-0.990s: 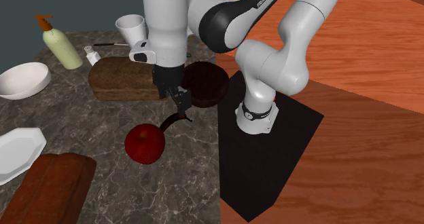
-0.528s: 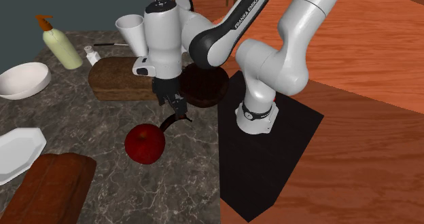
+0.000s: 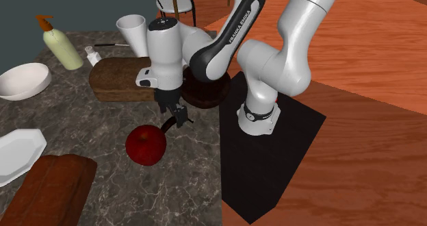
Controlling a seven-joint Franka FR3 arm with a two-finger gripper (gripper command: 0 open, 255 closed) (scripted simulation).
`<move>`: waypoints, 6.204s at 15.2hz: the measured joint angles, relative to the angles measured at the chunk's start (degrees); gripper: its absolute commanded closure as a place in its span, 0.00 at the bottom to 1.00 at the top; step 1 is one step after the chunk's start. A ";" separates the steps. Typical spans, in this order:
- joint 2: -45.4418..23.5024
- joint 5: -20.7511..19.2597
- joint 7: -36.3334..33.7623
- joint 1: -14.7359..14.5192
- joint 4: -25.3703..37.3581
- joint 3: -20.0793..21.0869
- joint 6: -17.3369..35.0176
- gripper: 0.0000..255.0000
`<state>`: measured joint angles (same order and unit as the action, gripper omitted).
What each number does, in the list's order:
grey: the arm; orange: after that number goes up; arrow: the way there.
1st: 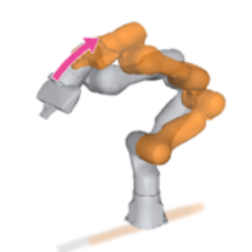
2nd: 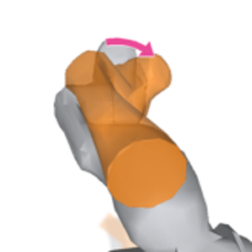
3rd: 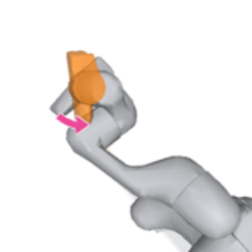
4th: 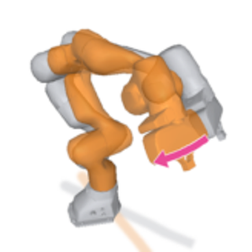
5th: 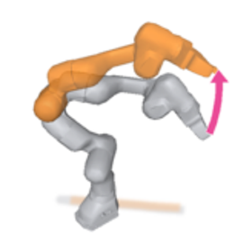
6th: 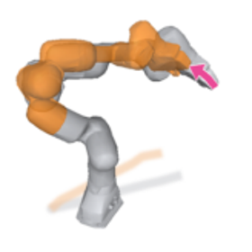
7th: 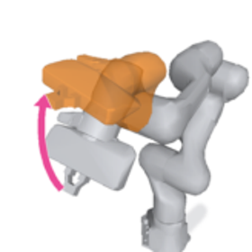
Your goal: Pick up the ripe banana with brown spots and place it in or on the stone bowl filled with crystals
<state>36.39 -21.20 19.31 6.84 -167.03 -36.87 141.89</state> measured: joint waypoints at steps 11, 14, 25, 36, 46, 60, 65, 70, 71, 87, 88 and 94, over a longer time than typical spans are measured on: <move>-0.39 0.04 -0.02 -0.17 0.00 -0.12 0.45 1.00; -0.39 0.04 -0.02 -0.17 0.00 -0.12 0.46 1.00; 5.46 1.16 -0.82 0.56 2.91 3.00 -8.21 1.00; 10.78 3.44 -1.48 0.38 8.55 6.71 -19.07 1.00; 13.04 5.68 -2.01 -0.44 15.06 9.64 -27.75 1.00; 32.64 0.37 7.62 11.14 12.91 7.05 -45.42 1.00; 38.38 -3.08 12.94 15.87 12.81 3.90 -51.06 1.00; 39.94 -5.38 13.86 17.56 9.40 1.57 -49.36 1.00; 40.19 -5.80 13.85 17.84 8.56 1.16 -48.69 1.00; 39.97 -9.15 15.94 21.66 3.10 -2.62 -39.56 0.00; 37.64 -7.79 17.93 18.96 5.84 -4.93 -40.67 0.00; 31.22 -3.78 25.05 9.61 12.10 -13.37 -42.70 0.00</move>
<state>67.60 -24.99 44.37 16.46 -154.93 -50.24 99.19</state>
